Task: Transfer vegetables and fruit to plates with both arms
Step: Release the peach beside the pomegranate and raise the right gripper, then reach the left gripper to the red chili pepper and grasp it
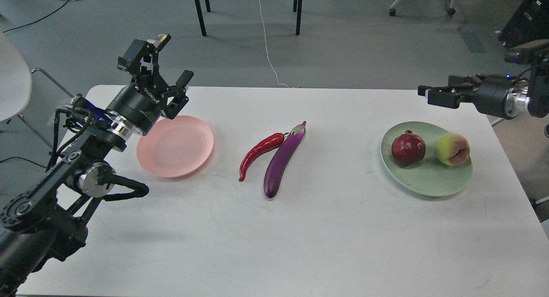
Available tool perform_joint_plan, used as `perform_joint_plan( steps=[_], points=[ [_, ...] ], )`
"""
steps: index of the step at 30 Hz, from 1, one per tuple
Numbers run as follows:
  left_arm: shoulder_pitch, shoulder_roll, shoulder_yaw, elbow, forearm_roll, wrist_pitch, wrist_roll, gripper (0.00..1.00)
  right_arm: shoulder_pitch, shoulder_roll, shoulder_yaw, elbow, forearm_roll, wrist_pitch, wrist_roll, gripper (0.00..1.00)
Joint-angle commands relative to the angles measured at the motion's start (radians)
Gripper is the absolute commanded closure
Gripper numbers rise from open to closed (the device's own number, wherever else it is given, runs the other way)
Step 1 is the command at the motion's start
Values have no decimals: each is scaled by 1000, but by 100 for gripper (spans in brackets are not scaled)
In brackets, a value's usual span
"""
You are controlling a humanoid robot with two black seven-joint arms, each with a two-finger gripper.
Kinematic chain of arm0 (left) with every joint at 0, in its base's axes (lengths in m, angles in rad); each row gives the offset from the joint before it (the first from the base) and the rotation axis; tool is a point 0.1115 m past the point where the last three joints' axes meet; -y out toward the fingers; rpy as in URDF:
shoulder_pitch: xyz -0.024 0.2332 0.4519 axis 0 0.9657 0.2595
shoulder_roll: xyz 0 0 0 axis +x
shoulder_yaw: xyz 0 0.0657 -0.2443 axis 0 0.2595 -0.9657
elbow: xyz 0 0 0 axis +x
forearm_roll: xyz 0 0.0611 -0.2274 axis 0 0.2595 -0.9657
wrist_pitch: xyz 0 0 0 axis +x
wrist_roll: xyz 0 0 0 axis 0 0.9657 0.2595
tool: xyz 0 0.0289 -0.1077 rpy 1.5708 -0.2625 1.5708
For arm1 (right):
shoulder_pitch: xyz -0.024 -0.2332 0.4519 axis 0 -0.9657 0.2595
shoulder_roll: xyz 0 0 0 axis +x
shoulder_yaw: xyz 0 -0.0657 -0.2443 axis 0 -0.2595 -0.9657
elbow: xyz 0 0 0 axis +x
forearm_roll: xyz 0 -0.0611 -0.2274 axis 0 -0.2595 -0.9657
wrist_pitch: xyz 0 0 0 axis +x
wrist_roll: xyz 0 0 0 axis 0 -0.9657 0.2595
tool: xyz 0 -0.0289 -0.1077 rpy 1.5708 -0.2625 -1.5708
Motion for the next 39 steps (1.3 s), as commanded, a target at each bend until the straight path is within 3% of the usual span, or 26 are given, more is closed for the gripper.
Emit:
perform_joint_plan(
  steps=[1,8,11,14,16,17,20,24,30,33,39],
  points=[
    [-3,0,1,0,2,0,0,2,-64,98,123,-10,361,-3,0,2],
    [-12,31,37,0,85,0,-8,2,-193,219,310,-33,969,16,0,2],
    [-29,32,48,0,209,0,-92,2,-242,233,356,-32,1155,93,0,1],
    [-58,32,91,-2,336,-3,-147,2,-294,227,388,-35,1267,307,0,1],
    [-112,37,164,-5,428,-19,-160,2,-334,218,407,-35,1287,445,0,1],
    [-141,42,206,-6,472,-40,-160,2,-350,213,417,-35,1289,462,0,1],
    [-266,81,373,-5,684,-121,-158,2,-376,192,428,-35,1290,462,0,1],
    [-444,88,579,17,956,-146,-160,2,-394,139,442,-35,1304,462,0,1],
    [-632,-56,784,239,1166,-154,-166,2,-429,99,445,-33,1321,462,0,1],
    [-663,-145,815,388,1279,-146,-193,2,-446,96,447,-32,1321,462,0,1],
    [-692,-244,906,615,1350,-94,-199,2,-472,96,474,-32,1321,462,0,1]
  ],
)
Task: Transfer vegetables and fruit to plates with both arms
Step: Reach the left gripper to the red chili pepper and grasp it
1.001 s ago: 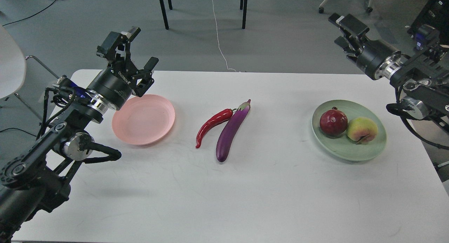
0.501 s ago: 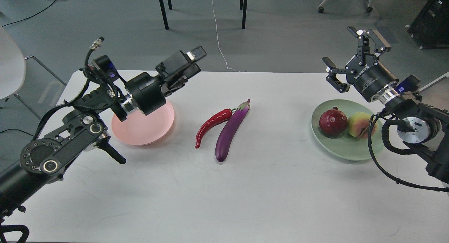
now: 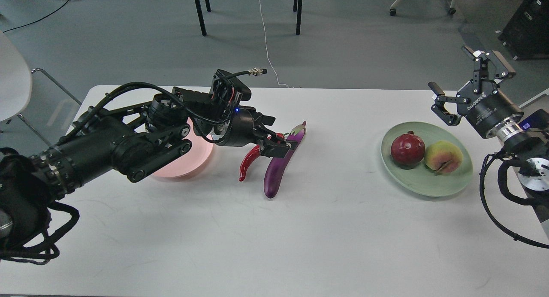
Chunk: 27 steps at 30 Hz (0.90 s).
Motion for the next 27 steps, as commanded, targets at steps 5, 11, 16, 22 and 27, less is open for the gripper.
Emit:
perform_joint_plan(
  steps=[5,11,16,22,27],
  points=[
    [-11,-44,119,166,12,66,-2,2,-14,0,15,1,0,0,0,1],
    [-1,-53,152,206,12,82,-2,2,-14,1,17,2,-1,0,0,1],
    [12,-61,159,206,12,83,1,5,-21,1,23,1,-1,0,0,1],
    [15,-70,189,220,16,82,0,29,-27,0,37,2,0,0,0,1],
    [15,-72,205,226,16,83,0,48,-33,0,49,4,0,0,0,1]
  ],
)
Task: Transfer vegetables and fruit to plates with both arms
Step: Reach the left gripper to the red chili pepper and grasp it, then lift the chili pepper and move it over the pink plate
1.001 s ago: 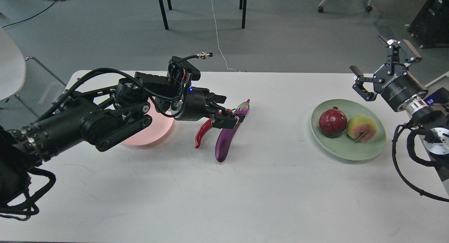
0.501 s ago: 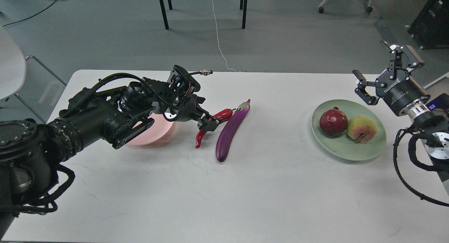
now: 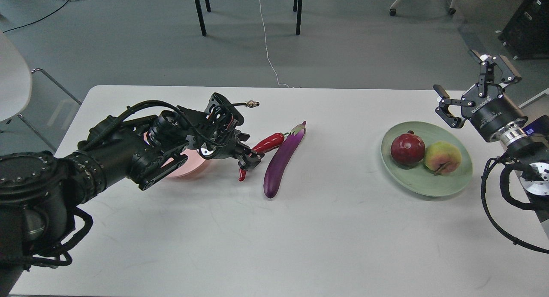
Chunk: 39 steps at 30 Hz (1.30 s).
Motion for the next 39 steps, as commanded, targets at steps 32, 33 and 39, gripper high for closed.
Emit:
perform_joint_plan(
  steps=[32,33,39],
  points=[
    [3,-21,-8,42,-21,-2,-17,88,-8,0,5,-3,-1,0,0,1],
    [0,-21,-11,42,-32,0,-20,88,-9,0,5,-3,-1,0,0,1],
    [-81,1,-13,45,-172,11,-20,87,-9,1,5,2,-1,0,0,1]
  ],
)
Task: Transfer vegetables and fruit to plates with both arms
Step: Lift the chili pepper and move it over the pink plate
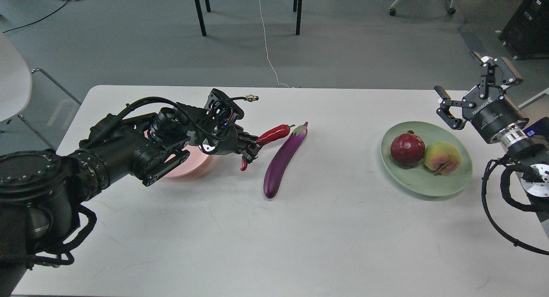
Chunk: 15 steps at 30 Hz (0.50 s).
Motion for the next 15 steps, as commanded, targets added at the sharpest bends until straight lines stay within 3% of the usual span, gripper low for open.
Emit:
perform_joint_plan(
  steps=[1,7,15],
  points=[
    [-48,27,4,3,-100,0,-1,87,0,1,0,2,0,0,0,1],
    [-64,197,18,21,-205,-24,-1,86,-2,1,-3,5,0,0,0,1],
    [5,323,16,24,-210,-33,-1,86,-8,6,-2,2,0,0,0,1]
  ],
)
